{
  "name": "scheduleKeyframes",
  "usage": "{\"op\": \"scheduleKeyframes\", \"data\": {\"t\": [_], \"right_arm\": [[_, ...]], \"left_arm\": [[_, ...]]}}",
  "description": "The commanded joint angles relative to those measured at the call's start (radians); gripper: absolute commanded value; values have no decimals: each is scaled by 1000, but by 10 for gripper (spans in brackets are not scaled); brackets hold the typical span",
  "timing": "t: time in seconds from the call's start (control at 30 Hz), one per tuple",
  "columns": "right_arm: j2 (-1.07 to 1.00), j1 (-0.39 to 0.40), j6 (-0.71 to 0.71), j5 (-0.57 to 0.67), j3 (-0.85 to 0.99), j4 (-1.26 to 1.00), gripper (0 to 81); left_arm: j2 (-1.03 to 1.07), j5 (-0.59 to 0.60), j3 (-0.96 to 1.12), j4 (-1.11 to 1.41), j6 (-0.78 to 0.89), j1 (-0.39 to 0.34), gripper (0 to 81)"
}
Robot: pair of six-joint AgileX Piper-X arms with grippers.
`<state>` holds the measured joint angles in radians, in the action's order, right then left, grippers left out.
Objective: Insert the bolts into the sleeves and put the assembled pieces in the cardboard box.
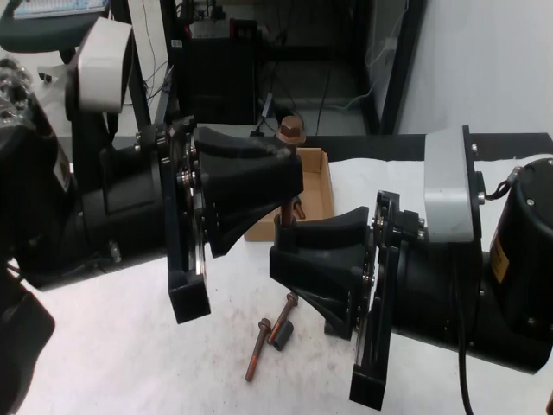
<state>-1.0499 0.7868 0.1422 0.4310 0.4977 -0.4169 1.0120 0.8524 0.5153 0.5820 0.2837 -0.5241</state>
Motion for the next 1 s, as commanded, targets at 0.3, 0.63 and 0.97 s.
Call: {"op": "scheduleKeyframes", "data": {"t": [0.3, 0.63, 0.97], "right_arm": [[7, -30, -4, -7, 12, -32, 8], [7, -30, -4, -7, 12, -28, 8], [7, -30, -4, -7, 12, -37, 8]], "left_arm": [[-1, 114, 12, -121, -3, -5, 271], [-1, 57, 12, -93, 84, -5, 563], [-1, -34, 14, -116, 46, -3, 563]]}}
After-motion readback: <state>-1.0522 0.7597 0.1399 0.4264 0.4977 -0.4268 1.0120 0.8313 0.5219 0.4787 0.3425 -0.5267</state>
